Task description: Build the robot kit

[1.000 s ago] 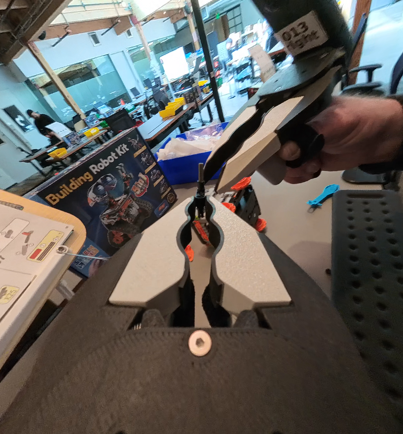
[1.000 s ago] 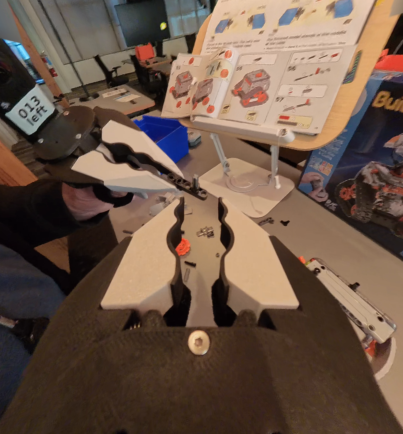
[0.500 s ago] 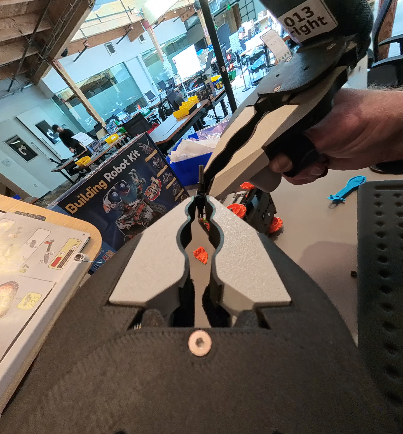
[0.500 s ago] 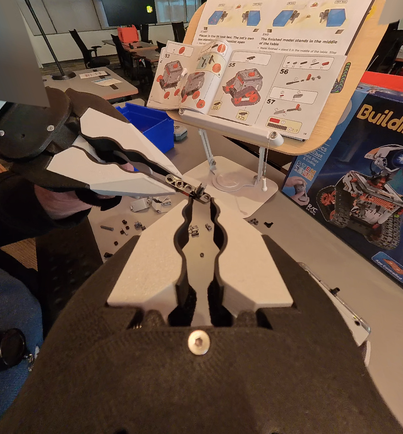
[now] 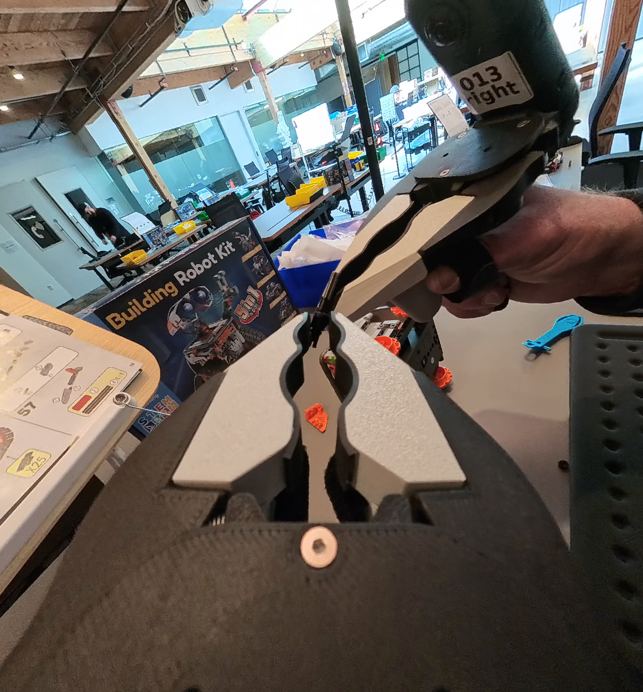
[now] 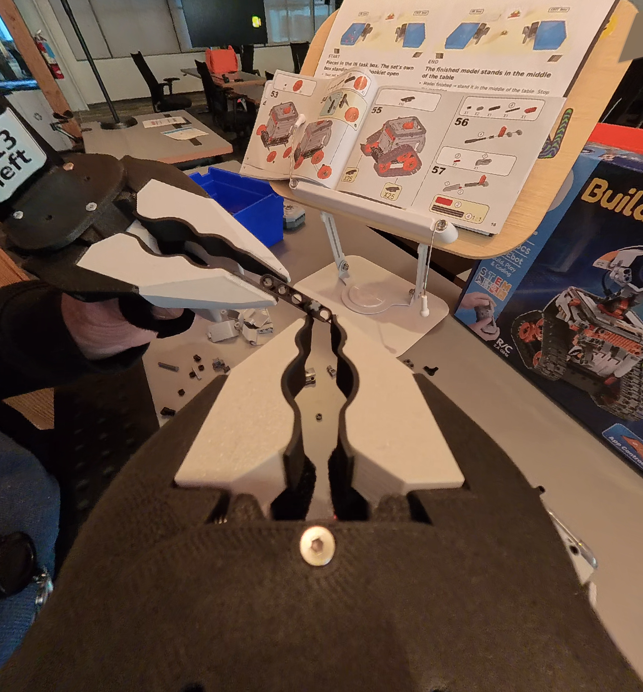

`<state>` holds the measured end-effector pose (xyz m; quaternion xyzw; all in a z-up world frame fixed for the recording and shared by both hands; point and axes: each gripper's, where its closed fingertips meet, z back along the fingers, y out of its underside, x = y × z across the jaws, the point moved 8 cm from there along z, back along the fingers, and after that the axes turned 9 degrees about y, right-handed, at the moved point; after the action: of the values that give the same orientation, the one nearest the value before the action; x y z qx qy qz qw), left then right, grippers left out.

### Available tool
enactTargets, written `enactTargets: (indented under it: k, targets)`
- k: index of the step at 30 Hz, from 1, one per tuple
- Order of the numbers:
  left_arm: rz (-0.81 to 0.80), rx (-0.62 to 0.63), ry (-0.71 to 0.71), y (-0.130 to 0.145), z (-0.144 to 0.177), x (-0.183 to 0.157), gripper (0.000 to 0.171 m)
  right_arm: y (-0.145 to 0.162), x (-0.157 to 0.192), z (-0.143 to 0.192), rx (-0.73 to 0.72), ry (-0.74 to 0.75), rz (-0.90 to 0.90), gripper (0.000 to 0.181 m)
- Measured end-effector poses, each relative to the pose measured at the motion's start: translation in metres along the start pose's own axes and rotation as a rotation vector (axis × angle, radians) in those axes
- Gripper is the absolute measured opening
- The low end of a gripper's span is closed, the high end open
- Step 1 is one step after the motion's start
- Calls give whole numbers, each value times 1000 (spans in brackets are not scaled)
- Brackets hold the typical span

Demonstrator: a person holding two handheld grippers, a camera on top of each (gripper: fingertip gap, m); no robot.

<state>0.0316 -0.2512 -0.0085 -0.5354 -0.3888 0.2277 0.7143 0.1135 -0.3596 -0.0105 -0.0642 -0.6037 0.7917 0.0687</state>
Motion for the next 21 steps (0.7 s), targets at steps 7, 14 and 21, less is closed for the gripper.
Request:
enactTargets:
  k: [7, 14, 21]
  targets:
    - [-5, 9, -23, 2, 0, 1, 7, -1, -3, 0, -31, -8, -69, 10]
    - [-12, 19, -34, 4, 2, 0, 6, 2, -3, -3, -25, -4, -113, 22]
    - [-10, 29, -50, 6, 7, -1, 7, 1, 1, -6, -32, -37, -165, 27]
